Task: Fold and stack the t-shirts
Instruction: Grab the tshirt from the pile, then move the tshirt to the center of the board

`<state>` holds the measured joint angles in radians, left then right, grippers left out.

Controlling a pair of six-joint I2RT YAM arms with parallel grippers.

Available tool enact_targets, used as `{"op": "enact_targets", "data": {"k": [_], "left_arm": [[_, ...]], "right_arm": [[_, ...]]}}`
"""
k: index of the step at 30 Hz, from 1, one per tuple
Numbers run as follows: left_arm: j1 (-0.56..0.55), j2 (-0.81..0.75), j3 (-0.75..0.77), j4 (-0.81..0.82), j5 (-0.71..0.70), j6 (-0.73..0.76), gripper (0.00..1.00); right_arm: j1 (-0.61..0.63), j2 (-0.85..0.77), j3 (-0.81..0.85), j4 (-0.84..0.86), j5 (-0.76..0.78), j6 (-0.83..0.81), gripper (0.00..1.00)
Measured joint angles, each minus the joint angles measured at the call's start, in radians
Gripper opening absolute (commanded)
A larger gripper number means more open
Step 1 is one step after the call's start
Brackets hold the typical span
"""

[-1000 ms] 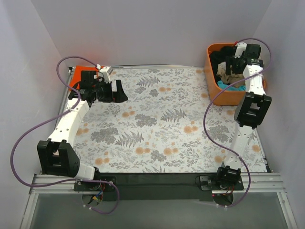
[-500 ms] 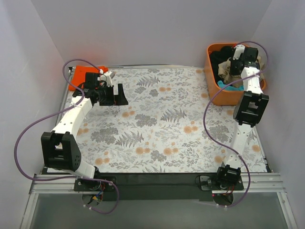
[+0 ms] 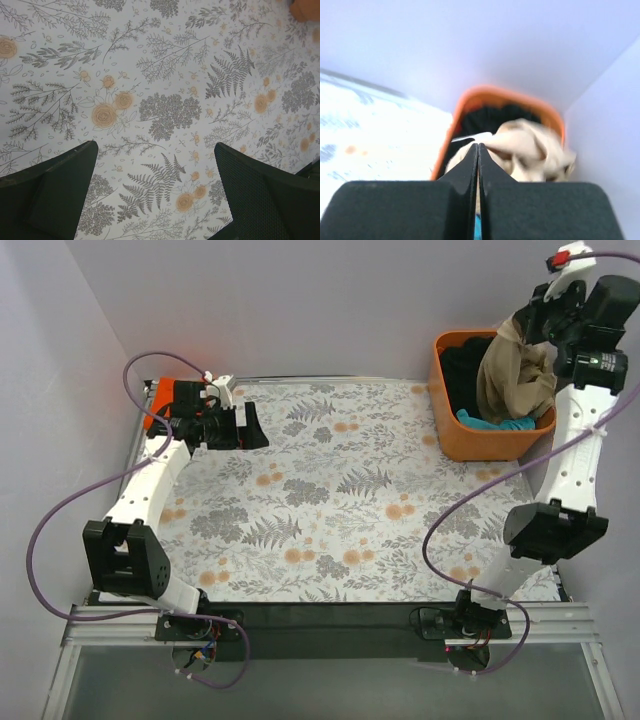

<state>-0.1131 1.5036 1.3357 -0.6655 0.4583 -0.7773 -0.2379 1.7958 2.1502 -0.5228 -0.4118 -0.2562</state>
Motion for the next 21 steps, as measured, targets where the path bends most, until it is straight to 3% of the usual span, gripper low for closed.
{"op": "enact_targets", "data": {"k": [8,11,17,21], "left_arm": [[0.034,-0.034,0.071,-0.008,0.034,-0.04,0.98],[0.098,-0.057,0.104,-0.004,0.097,-0.071,0.98],[0.245,-0.085,0.157,0.009,0.193,-0.113,0.98],[0.246,-0.095,0.164,0.013,0.23,-0.121,0.98]], "right_arm": [[0.057,-0.182,0.111,0.015,-0.201,0.143,0.01],[0.194,-0.235,0.048,0.032,-0.23,0.172,0.01],[0.618,-0.29,-0.035,0.045,-0.195,0.167,0.01],[0.747,-0.295,0.0,0.09,-0.17,0.164,0.01]]}}
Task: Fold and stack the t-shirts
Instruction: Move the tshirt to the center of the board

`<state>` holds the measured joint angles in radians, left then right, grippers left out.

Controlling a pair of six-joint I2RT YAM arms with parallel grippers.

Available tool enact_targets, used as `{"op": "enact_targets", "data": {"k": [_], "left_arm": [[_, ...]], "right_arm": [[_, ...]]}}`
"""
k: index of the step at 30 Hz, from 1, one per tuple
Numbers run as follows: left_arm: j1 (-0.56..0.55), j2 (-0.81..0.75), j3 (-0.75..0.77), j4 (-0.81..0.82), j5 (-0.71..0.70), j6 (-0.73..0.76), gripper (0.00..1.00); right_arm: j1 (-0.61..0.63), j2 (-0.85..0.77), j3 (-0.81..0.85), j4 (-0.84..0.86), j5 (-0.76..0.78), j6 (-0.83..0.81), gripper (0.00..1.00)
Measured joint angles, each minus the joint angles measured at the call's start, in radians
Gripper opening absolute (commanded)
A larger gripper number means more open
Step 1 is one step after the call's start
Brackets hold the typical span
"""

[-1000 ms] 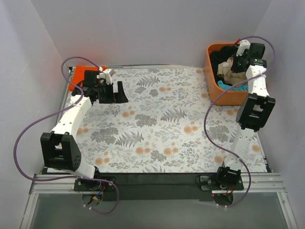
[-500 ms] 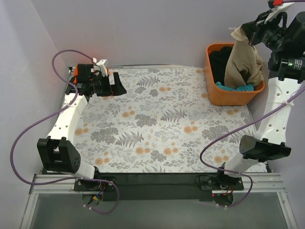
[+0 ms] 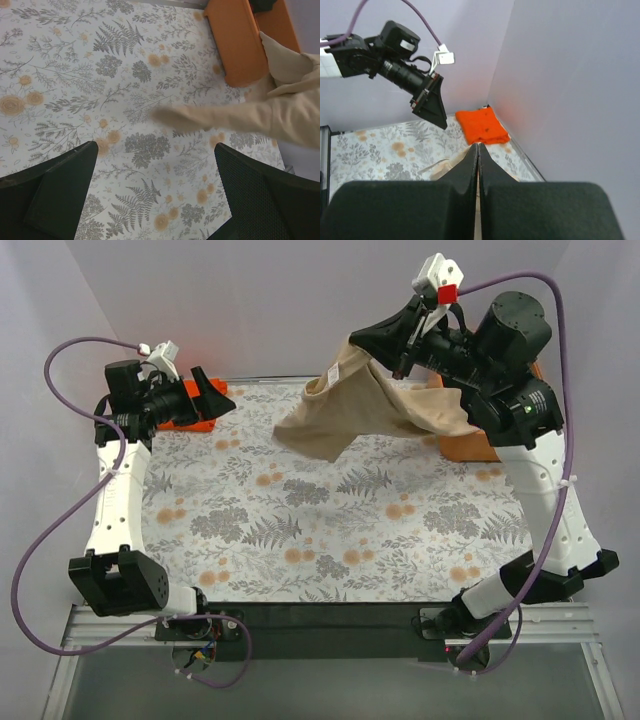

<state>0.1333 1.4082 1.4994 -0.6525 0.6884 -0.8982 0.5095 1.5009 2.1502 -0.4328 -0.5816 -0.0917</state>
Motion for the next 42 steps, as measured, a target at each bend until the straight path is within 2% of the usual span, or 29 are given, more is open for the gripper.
{"op": "enact_targets", "data": {"k": [5,9,11,14,17,21,24,29,30,32,33,35,36,42], "left_arm": [[-0.005,-0.01,0.0,0.002,0.027,0.001,0.98],[-0.005,-0.01,-0.01,0.006,0.053,0.019,0.98],[-0.004,-0.011,-0.039,0.01,0.109,0.041,0.96],[-0.006,-0.012,-0.077,0.01,0.196,0.084,0.96],[-0.043,-0.053,-0.21,0.063,0.263,0.124,0.98],[-0.216,-0.108,-0.354,0.15,0.225,0.129,0.98],[-0.379,-0.103,-0.379,0.266,0.16,0.124,0.98],[-0.532,0.0,-0.322,0.488,0.057,0.09,0.98],[-0.548,0.032,-0.296,0.522,0.043,0.078,0.92],[-0.578,0.108,-0.219,0.589,0.004,0.041,0.66],[-0.587,0.14,-0.178,0.614,-0.017,0.025,0.42],[-0.589,0.173,-0.112,0.639,-0.053,0.017,0.18],[-0.583,0.176,-0.085,0.65,-0.075,0.005,0.01],[-0.495,0.095,0.025,0.695,-0.113,-0.026,0.0]], "right_arm": [[0.046,-0.051,-0.039,0.088,0.04,-0.021,0.01],[0.048,-0.181,-0.33,0.183,0.079,-0.063,0.01],[0.049,-0.208,-0.473,0.197,0.085,-0.072,0.01],[0.049,-0.154,-0.547,0.191,0.094,-0.066,0.01],[0.049,-0.068,-0.535,0.186,0.121,-0.061,0.01],[0.05,-0.018,-0.433,0.167,0.135,-0.043,0.01],[0.058,-0.013,-0.32,0.171,0.134,-0.03,0.01],[0.096,-0.002,-0.119,0.202,0.133,-0.013,0.01],[0.104,0.003,-0.086,0.207,0.133,-0.012,0.01],[0.117,0.016,-0.033,0.211,0.134,-0.014,0.01],[0.121,0.028,-0.001,0.213,0.135,-0.016,0.01],[0.134,0.038,0.022,0.216,0.14,-0.02,0.01],[0.141,0.042,0.029,0.22,0.146,-0.023,0.01],[0.185,0.056,0.061,0.253,0.172,-0.049,0.01]]}}
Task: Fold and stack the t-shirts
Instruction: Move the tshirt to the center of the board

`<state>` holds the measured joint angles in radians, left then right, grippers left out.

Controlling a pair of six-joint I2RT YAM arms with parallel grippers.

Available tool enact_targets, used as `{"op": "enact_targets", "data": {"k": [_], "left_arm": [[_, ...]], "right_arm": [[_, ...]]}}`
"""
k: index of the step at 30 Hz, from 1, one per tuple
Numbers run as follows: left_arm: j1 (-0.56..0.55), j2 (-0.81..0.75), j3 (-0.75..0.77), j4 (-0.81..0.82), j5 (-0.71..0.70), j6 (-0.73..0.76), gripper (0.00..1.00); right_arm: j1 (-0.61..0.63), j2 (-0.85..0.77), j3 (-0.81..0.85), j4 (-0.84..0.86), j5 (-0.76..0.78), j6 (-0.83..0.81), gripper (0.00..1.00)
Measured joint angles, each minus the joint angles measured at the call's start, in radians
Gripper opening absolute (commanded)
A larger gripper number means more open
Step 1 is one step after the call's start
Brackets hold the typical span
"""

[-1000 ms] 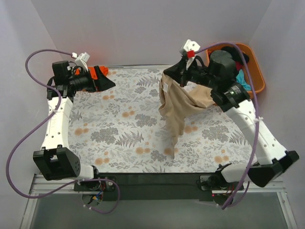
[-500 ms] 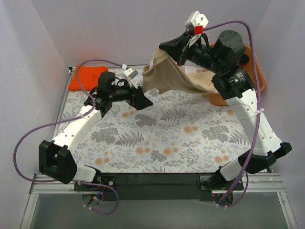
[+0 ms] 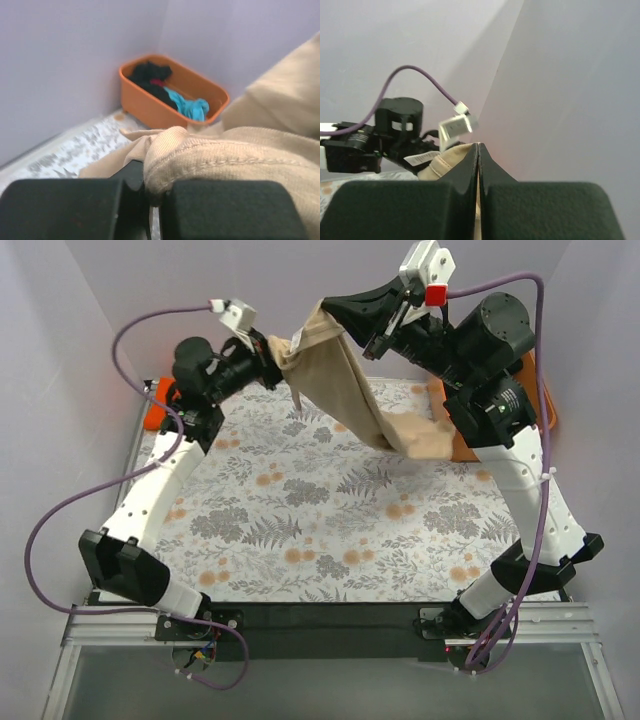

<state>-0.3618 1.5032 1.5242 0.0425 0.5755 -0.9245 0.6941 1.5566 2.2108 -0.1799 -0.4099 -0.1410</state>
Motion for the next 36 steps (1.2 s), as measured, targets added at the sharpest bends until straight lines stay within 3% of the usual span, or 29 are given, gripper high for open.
{"op": "enact_targets", "data": {"k": [8,12,27,36], "left_arm": [[0.092,-0.084,0.248,-0.016,0.049,-0.031,0.0],[0.089,-0.098,0.274,-0.043,0.099,-0.031,0.0],[0.091,-0.245,-0.015,-0.253,0.111,0.069,0.0],[0.092,-0.268,-0.13,-0.391,0.219,0.226,0.0]], "right_arm": [[0.034,0.02,0.055,0.157,0.075,-0.097,0.01],[0.035,0.014,0.022,0.217,0.106,-0.133,0.01],[0.036,-0.09,-0.317,0.257,0.12,-0.153,0.01],[0.036,-0.354,-0.767,0.244,0.181,-0.154,0.01]]}}
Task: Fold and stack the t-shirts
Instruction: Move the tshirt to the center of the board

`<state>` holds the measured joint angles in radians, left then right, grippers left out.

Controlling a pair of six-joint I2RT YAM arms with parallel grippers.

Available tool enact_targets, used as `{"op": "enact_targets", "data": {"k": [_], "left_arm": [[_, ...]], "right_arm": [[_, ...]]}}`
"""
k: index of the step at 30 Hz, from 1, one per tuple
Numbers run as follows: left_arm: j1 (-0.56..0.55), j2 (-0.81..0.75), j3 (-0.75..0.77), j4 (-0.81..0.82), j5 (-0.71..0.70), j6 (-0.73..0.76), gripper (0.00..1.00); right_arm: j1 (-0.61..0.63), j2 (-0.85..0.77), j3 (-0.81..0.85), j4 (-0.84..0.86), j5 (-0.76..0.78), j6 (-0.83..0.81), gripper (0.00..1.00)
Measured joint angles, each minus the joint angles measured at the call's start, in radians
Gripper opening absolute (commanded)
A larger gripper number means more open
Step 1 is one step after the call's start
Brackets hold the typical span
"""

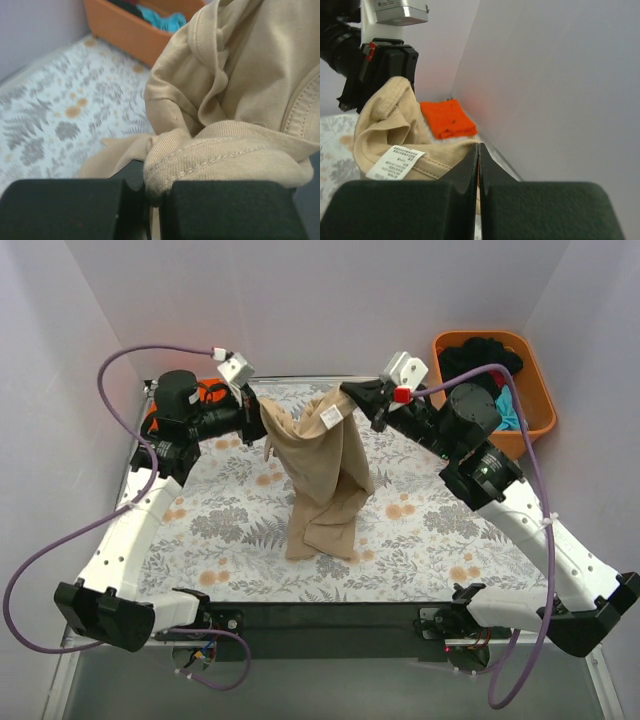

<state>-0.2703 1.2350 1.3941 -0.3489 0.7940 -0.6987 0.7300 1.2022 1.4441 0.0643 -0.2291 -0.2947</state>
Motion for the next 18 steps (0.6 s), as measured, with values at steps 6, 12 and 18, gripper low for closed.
{"op": "enact_targets", "data": {"k": [6,12,18], "left_arm": [[0.0,0.052,-0.191,-0.178,0.031,0.142,0.65],[0.014,0.087,-0.216,-0.401,0.08,0.24,0.98],[0.03,0.043,-0.246,-0.473,0.077,0.28,0.95]], "right_arm": [[0.0,-0.055,-0.257,-0.05,0.049,-0.008,0.16],[-0.019,0.065,-0.287,-0.205,0.059,-0.023,0.77],[-0.065,-0.006,-0.315,-0.315,0.054,-0.019,0.79]]}}
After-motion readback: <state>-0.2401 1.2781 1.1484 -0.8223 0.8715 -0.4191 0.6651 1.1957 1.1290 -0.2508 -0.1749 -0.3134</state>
